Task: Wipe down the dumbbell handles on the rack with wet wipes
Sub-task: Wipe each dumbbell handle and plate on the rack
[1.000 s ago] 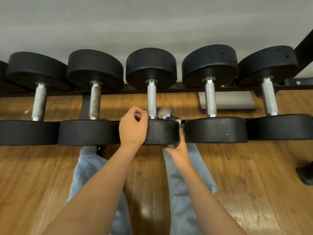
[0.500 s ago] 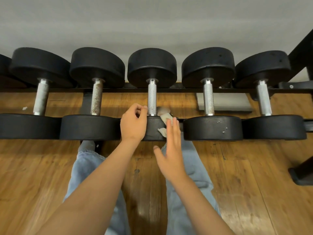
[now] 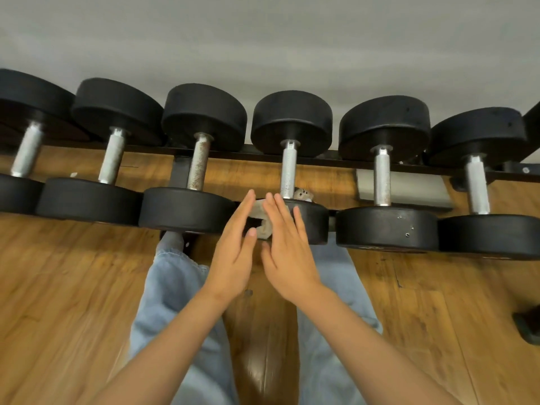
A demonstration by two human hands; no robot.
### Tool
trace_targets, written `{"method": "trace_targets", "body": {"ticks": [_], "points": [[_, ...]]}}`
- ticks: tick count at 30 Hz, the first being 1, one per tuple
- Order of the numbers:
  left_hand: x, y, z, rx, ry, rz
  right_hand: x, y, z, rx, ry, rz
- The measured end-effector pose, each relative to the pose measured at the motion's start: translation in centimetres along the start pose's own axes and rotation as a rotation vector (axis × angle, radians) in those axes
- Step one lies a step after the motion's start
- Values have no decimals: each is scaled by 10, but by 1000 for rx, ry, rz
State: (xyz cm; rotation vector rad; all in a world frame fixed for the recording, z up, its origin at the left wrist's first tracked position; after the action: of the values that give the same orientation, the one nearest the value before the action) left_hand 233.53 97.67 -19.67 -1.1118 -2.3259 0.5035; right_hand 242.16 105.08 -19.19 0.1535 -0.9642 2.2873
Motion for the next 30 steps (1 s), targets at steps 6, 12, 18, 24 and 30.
{"method": "trace_targets", "body": {"ticks": [6,12,18,24,30], "points": [[-1,25,-7,274,113,146,4,-27,-13,575,131,-99],[20,45,-15,707,123,9,39,-33,-44,343,260,-371],[-21,55,-15,683,115,30,41,-30,-51,195,261,-379],[10,48,-3,686,68,24,42,-29,-51,172,261,-370],[-14,41,2,553,10,-6,44,-30,-50,118,251,-334]]}}
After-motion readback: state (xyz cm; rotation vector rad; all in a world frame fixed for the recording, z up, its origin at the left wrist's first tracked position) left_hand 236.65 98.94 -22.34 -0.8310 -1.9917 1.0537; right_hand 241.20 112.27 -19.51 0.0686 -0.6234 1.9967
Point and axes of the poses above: each hand's wrist, its own x-axis towards the middle knuckle, its own y-axis out of the palm, z = x × y, the point moved 4 cm from there along x, towards the middle knuckle, and after that the axes turned 14 degrees about x, right-handed, at the moved point
